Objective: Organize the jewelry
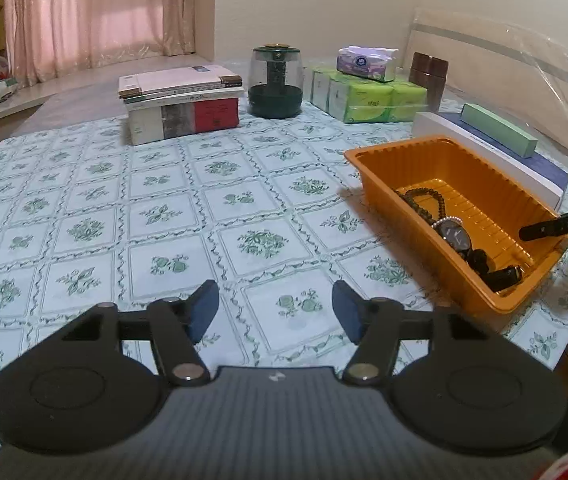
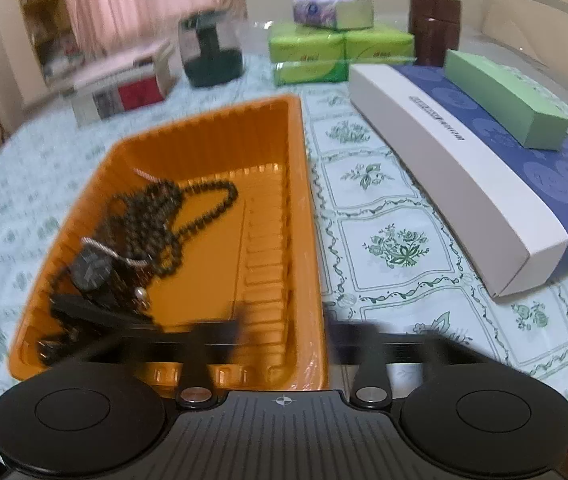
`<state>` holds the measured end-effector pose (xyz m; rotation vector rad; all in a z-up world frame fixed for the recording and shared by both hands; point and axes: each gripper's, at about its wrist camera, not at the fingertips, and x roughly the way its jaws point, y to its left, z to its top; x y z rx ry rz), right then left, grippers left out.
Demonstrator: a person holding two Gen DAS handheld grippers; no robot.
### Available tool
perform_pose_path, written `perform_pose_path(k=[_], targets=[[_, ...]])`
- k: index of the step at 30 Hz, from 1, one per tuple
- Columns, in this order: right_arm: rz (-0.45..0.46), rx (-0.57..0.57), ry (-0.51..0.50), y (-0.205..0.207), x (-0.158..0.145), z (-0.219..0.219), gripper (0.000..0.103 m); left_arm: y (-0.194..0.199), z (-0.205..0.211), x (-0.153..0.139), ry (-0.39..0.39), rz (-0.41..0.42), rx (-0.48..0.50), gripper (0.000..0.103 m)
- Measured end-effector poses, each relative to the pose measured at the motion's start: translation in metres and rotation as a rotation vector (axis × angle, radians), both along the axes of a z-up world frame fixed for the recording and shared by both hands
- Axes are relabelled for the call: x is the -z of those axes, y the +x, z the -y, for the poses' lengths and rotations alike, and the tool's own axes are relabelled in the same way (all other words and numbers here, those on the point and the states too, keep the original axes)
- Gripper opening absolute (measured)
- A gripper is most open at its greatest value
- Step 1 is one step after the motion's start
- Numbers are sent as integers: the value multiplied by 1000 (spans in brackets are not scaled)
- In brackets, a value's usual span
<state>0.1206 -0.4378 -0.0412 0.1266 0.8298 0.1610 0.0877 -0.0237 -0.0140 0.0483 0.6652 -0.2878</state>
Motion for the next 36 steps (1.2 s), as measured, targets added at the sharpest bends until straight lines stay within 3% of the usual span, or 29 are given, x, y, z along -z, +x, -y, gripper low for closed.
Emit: perform_pose_path(k=[3,9,13,19,27,32,36], targets=[[47,26,20,-11,-11,3,70,-8,-2,1,-17,-26,-27,67],[122,90,-47,-44,-47,-22,71,-30,-4,0,-52,-79,-103,92],[107,30,2,-67,-59,-59,76,-46,-3,-3,-60,-95,-134,103],[35,-122,-3,-90,-53,-116,77,-73,-5,-9,-75,-88,-170,103],[-21,-152,1,-107,-34,-156,77,-92,-6,-10,-87,-138,-243,103],[-28,-169,-52,-114,-29,-171,77,-100,-4,-12,-102,-149,-247,103],[-64,-174,-38,-115,-24,-176,77,-101,-2,-12,-104,-160,-249,103]])
